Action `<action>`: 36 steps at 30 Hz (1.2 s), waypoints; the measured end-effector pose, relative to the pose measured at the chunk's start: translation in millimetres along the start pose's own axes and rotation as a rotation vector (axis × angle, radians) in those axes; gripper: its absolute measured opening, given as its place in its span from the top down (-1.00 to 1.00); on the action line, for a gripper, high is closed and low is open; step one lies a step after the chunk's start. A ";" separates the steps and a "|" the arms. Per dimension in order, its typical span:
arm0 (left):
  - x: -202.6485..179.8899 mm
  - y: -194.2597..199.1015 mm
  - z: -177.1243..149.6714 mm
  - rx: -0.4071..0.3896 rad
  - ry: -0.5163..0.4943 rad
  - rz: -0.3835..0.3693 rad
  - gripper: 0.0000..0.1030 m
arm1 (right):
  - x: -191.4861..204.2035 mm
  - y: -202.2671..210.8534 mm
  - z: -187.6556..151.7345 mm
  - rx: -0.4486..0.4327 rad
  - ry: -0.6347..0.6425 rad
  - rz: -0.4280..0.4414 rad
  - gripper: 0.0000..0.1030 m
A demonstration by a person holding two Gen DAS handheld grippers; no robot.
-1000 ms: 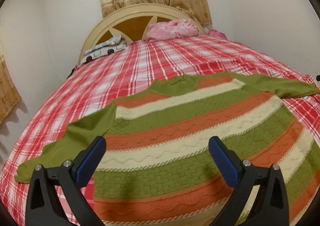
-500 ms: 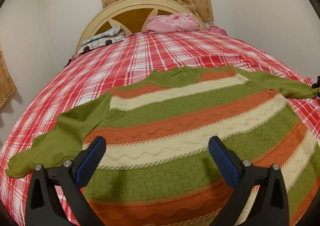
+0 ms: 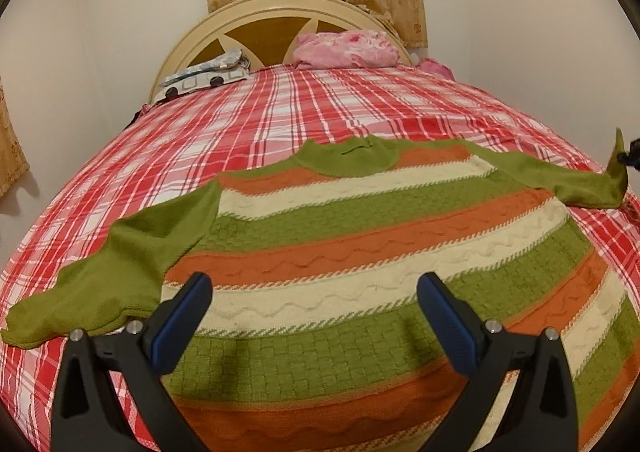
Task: Fold small clothes
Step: 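Close the right gripper on the sleeve cuff and lift it, then carry the sleeve across the sweater body and open the right gripper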
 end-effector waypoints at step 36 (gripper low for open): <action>34.3 15.5 -5.5 -0.085 0.151 -0.025 -1.00 | 374.2 76.5 -195.1 0.072 0.518 0.467 0.84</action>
Point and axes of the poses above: each gripper's, at about its wrist camera, not at the fingertips, and y roughly against the way its jaws point, x to its left, z to its top, the point moved 7 cm from there along -y, roughly the way its jaws point, and after that the axes turned 14 degrees about -y, right-handed, at the moved point
